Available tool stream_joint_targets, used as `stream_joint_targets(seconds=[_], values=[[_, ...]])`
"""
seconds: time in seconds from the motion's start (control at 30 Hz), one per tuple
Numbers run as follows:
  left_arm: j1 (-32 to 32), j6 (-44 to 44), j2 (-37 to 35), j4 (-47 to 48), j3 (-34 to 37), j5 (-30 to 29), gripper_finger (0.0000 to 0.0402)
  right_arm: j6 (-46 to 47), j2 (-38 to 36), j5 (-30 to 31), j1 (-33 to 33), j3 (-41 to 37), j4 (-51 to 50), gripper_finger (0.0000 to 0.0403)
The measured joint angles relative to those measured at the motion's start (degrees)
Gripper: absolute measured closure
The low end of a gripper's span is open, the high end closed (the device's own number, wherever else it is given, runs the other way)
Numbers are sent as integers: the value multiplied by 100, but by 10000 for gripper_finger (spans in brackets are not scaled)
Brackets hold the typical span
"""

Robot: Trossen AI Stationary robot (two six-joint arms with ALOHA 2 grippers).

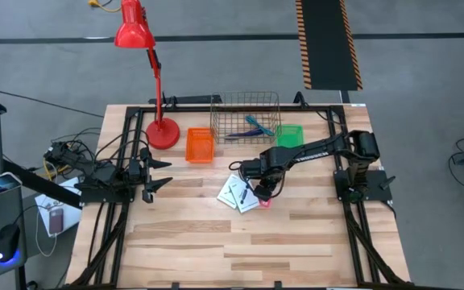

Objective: Pick and place items into bin
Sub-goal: Put the white charger adapter into the green bin

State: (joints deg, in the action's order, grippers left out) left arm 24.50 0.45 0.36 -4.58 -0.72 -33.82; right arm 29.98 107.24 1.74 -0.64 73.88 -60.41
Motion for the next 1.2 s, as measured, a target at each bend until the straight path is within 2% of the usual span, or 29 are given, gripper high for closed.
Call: stream_joint_targets(seconds=[0.2, 0.4, 0.63, 0.83, 1.2], values=[[1, 0, 0, 0, 0, 2, 168, 0, 4, 51, 19, 340, -482, 301], [-1, 0, 2, 0, 1, 2, 168, -2, 4, 473, 38, 923, -1131, 301], [0, 0, 1, 0, 0, 1, 168, 117, 4, 1519, 169, 1684, -2241, 301], [1, 0, 0, 0, -1, 0, 168, 304, 2, 2373, 497, 1966, -2905, 301], [-1, 0, 1, 0, -1, 2, 168, 101, 2, 2392, 1434, 1966, -2906, 274]])
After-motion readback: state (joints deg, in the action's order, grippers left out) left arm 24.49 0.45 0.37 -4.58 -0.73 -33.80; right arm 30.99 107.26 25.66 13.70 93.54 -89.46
